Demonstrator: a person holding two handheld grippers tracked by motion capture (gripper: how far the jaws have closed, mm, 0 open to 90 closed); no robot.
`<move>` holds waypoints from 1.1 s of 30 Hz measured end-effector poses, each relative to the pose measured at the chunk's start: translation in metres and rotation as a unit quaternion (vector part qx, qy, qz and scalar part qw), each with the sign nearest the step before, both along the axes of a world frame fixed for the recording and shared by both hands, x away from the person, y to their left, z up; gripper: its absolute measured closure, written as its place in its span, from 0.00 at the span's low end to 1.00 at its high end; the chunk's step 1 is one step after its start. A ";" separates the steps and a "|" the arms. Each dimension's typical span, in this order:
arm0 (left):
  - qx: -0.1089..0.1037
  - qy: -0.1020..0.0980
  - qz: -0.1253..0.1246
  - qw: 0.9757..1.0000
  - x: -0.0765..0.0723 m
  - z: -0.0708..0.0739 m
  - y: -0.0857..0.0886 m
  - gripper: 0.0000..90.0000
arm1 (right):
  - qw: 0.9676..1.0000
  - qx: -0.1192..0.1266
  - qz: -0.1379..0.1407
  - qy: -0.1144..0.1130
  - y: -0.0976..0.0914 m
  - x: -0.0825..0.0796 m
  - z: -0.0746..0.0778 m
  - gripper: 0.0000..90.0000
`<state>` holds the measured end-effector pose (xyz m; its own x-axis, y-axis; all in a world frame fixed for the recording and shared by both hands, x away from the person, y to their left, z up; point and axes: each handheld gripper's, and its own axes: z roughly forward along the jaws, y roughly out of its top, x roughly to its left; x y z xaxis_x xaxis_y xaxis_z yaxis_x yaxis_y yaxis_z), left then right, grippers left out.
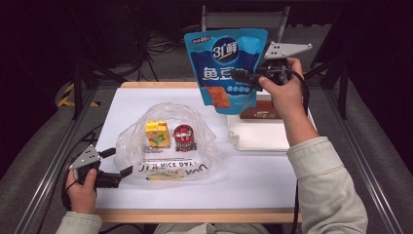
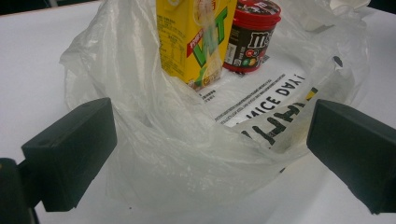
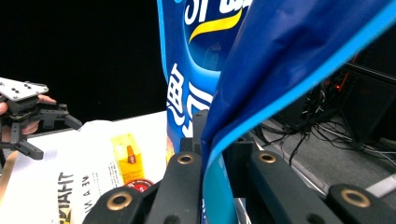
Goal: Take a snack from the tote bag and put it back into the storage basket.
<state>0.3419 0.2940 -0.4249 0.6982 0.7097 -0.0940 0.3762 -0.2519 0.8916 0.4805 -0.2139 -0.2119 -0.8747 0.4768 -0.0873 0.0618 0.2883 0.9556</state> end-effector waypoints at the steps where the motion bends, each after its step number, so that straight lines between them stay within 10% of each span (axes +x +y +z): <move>1: 0.001 0.001 0.000 1.000 0.000 0.000 0.000 0.02 | 1.000 -0.001 -0.002 -0.001 -0.002 0.000 0.000 0.95; 33: 0.001 0.002 -0.003 1.000 0.002 0.000 -0.003 0.02 | 0.997 0.014 -0.078 0.014 -0.075 0.008 -0.022 0.96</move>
